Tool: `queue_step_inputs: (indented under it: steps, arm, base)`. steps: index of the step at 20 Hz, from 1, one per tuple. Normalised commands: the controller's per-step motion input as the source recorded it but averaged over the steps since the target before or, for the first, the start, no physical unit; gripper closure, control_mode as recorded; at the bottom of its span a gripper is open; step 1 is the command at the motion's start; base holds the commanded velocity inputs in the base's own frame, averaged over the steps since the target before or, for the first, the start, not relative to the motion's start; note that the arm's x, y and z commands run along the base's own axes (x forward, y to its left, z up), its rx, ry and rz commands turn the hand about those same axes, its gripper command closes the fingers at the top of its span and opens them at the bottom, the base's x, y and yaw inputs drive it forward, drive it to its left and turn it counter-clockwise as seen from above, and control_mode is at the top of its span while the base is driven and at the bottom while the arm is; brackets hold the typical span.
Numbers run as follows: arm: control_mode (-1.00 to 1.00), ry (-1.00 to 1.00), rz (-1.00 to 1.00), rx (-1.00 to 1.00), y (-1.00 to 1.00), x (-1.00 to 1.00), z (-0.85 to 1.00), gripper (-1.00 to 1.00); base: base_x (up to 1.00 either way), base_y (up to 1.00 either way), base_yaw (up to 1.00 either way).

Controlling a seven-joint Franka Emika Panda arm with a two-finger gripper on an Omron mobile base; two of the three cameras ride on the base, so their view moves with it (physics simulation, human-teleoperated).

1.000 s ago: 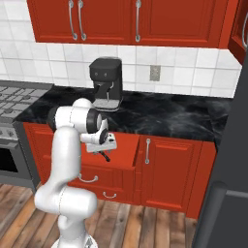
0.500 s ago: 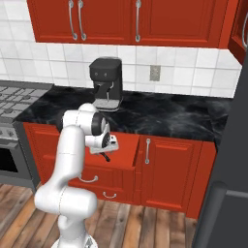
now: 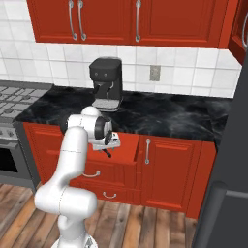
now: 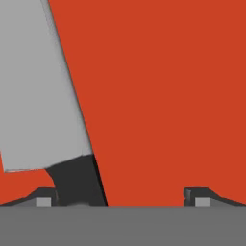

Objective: Pick up the knife from the drawer and place it on the cutting board. Then place the meat from the plate to the cutting board.

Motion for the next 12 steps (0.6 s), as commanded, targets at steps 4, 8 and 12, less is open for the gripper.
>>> queue_step_inputs:
  steps: [4,8,12]
  arm:
    - [-1.0,0.02,0.04,0.0,0.0,-0.28,-0.89,1.0]
    - [-1.0,0.23,0.12,0.0,0.0,-0.42,-0.53,1.0]
    - [-1.0,0.15,0.14,0.0,0.15,-0.49,-0.23,1.0]
  base:
    - [0.0,0.0,0.0]
    - [0.0,0.0,0.0]
    - [0.0,0.0,0.0]
